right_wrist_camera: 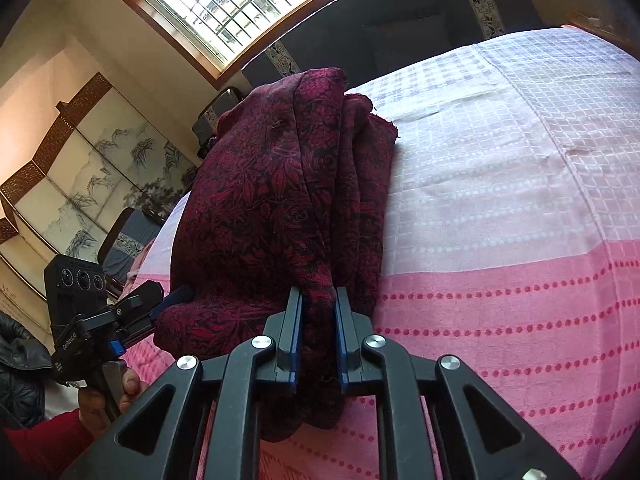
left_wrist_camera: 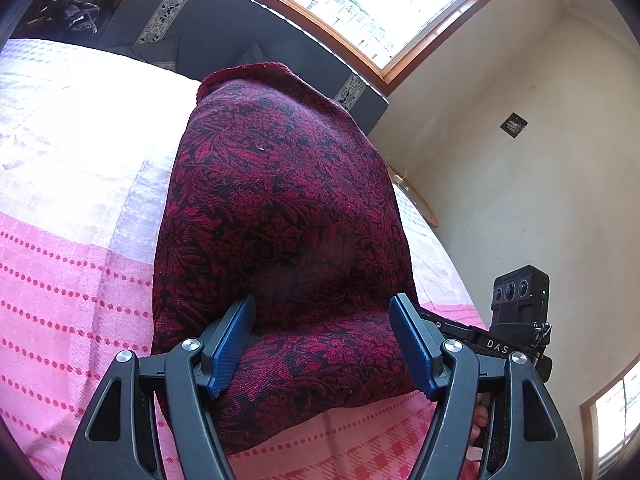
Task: Fold small clothes
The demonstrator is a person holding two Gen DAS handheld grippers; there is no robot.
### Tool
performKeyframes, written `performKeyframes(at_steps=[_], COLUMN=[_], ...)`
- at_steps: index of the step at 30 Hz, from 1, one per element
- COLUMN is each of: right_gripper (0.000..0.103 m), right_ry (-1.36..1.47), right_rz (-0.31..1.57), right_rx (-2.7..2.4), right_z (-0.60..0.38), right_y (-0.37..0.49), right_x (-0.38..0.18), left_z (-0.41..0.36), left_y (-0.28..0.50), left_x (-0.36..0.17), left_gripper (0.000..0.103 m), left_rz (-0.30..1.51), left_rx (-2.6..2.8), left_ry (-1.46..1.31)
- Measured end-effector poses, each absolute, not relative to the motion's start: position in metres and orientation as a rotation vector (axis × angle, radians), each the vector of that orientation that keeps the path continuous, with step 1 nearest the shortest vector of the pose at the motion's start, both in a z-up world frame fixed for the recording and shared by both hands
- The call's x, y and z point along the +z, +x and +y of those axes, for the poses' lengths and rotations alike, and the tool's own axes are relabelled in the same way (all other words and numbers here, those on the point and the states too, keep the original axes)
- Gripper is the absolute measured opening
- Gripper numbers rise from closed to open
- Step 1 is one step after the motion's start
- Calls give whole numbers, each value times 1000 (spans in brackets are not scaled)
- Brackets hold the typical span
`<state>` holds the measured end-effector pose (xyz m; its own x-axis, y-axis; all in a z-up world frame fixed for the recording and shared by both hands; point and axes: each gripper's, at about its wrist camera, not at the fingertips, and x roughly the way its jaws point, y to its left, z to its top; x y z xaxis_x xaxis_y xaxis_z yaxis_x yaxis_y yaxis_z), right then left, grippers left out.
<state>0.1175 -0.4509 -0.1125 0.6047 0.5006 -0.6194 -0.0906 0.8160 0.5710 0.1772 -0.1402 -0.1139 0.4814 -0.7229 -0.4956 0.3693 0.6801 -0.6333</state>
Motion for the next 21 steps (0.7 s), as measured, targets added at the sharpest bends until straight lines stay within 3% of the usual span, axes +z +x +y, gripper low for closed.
performKeyframes(at_steps=[8, 21], right_gripper=[48, 42], right_ry=[492, 463], right_rz=[867, 924], right_rx=[288, 253], right_z=[-451, -447], right_y=[98, 96], right_x=[-99, -119], left_z=[-153, -178], left_y=[169, 154], left_x=[-110, -92], left_gripper=[71, 71], left_rz=[812, 804], left_rx=[-679, -610], left_ry=[-448, -304])
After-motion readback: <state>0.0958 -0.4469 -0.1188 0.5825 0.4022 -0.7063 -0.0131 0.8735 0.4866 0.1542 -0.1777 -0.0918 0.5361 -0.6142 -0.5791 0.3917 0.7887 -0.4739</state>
